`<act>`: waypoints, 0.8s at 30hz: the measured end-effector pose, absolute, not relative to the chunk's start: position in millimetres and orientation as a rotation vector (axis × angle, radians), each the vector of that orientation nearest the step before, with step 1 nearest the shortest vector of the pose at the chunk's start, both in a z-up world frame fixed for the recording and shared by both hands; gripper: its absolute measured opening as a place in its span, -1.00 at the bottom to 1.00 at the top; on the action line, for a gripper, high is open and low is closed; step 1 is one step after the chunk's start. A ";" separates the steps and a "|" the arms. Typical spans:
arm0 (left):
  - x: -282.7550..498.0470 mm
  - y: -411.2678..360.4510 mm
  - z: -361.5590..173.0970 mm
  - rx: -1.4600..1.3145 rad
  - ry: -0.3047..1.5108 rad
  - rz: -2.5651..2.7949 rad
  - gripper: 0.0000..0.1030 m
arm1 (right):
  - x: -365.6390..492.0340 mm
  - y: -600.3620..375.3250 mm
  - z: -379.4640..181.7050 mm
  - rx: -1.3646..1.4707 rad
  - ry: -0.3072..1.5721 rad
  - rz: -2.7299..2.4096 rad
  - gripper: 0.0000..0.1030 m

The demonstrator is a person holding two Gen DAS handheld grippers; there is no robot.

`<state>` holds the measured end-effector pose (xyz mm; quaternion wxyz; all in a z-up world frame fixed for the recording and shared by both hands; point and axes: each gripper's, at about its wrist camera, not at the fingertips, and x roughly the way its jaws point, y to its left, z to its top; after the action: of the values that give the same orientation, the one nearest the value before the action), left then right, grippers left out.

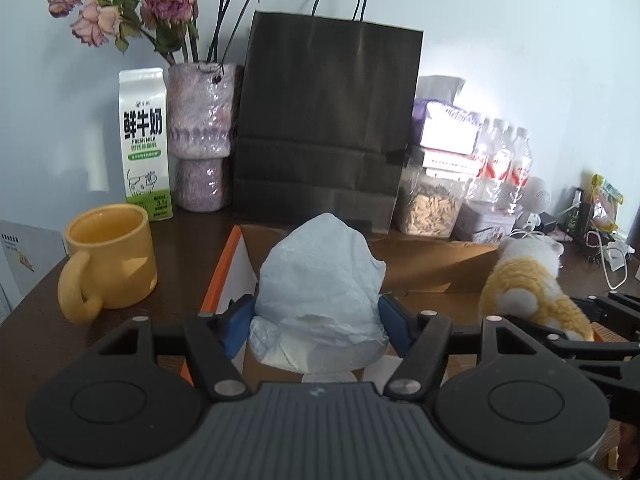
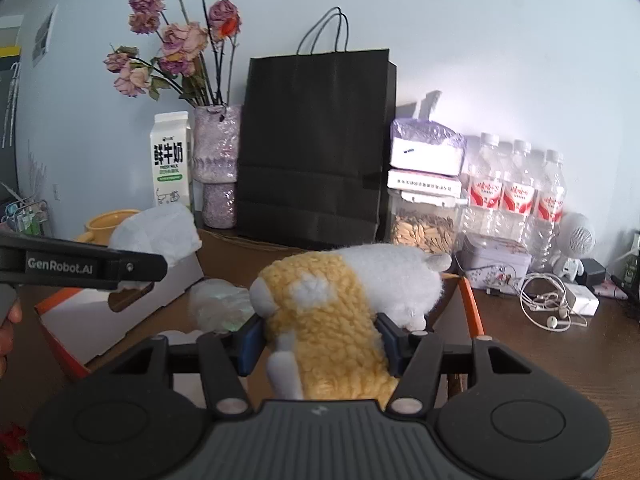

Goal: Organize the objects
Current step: 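Carry the cloth with the left tool into the box while the right tool drops the toy there, then withdraw both open tools from the box back toward the table items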

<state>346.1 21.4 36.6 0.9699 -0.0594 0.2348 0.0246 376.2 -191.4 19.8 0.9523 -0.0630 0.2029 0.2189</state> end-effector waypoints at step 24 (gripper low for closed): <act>339.6 11.9 36.6 -0.096 0.476 0.066 1.00 | 368.6 -193.2 20.2 -0.138 0.414 0.420 1.00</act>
<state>339.6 11.9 36.6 0.9702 -0.0477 0.2354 0.0327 368.6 -193.2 20.2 0.9545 -0.0679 0.2040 0.2068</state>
